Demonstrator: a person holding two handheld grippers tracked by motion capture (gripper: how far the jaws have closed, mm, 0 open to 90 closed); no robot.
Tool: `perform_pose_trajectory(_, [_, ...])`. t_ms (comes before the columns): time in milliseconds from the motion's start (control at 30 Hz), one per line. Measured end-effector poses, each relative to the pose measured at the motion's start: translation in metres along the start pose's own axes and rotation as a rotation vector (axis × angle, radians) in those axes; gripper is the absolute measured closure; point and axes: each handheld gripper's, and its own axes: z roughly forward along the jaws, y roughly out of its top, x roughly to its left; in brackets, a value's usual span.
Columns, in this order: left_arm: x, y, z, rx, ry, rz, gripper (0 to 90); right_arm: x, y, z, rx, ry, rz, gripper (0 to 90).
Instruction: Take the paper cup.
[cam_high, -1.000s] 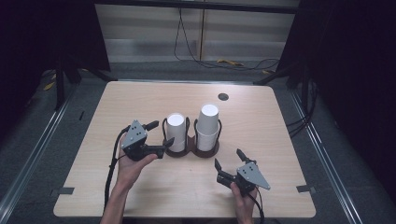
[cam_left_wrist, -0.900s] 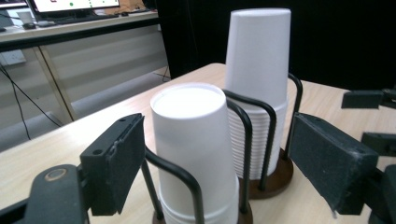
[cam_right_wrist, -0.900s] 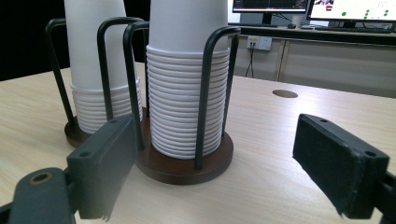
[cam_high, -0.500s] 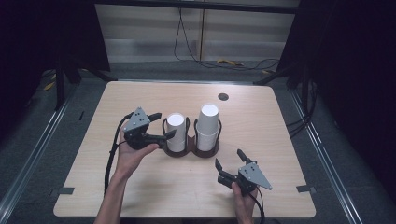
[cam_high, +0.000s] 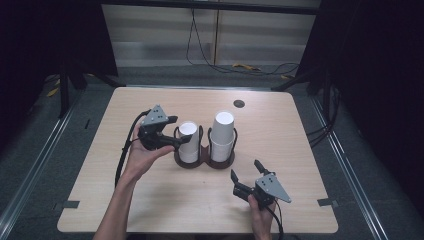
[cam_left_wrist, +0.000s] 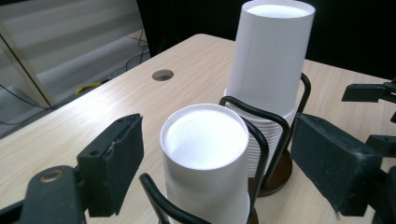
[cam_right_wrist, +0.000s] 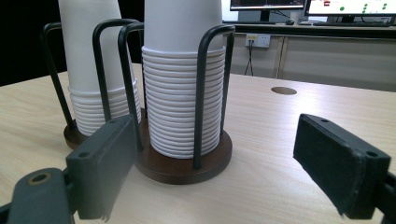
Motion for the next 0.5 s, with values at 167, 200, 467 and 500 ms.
perform_pose_trajectory(167, [0.006,0.007,0.005,0.065,-0.031,-0.026,16.1,0.000,0.000,0.000,0.005,-0.002,0.002,13.1])
perform_pose_trajectory(200, [0.008,0.009,0.006,0.069,-0.038,-0.022,16.1,0.000,0.000,0.000,0.005,-0.002,0.002,13.1])
perform_pose_trajectory(467, [0.008,0.016,0.014,0.167,-0.004,0.033,17.9,0.000,0.000,0.001,0.013,0.000,-0.006,13.2])
perform_pose_trajectory(500, [0.008,0.016,0.014,0.167,-0.004,0.033,18.0,0.000,0.000,0.001,0.013,0.000,-0.006,13.2])
